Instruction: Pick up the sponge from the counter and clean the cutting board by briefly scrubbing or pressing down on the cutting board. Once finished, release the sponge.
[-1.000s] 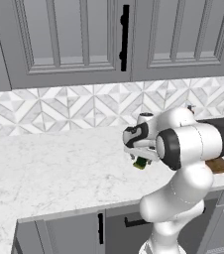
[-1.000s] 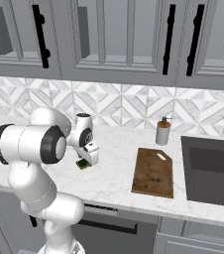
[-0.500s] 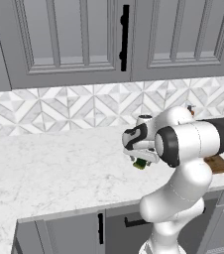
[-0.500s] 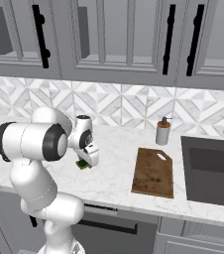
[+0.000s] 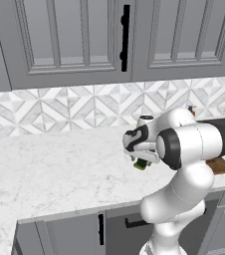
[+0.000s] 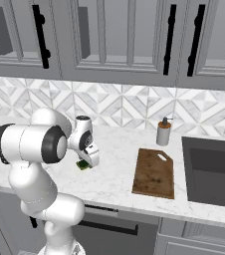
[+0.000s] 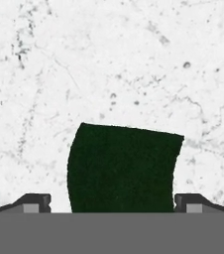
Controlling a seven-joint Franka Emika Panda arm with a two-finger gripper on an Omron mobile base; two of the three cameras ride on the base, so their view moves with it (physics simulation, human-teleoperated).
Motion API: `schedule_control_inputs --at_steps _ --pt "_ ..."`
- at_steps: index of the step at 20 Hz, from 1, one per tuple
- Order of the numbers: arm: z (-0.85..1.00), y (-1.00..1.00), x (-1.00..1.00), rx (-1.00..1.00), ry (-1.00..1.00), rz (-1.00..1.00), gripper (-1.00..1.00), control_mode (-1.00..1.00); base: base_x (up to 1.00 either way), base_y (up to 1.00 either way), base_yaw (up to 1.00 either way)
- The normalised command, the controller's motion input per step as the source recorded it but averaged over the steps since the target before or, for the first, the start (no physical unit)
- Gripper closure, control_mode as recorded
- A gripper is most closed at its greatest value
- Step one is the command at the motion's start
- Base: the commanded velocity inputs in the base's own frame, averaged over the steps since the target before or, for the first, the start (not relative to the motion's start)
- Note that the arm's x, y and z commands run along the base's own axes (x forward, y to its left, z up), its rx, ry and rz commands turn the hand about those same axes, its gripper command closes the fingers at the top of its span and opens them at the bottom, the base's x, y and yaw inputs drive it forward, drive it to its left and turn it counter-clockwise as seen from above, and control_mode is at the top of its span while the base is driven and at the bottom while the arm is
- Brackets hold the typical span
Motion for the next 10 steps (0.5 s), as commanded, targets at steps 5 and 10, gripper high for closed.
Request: schedule_control_inputs --at_steps 5,10 --pt "-0.01 0.00 0.00 0.00 0.00 0.00 -1.00 -1.00 0.00 0.00 0.00" --pt "0.00 0.00 0.00 0.00 0.00 0.00 1.00 -1.00 0.00 0.00 0.00"
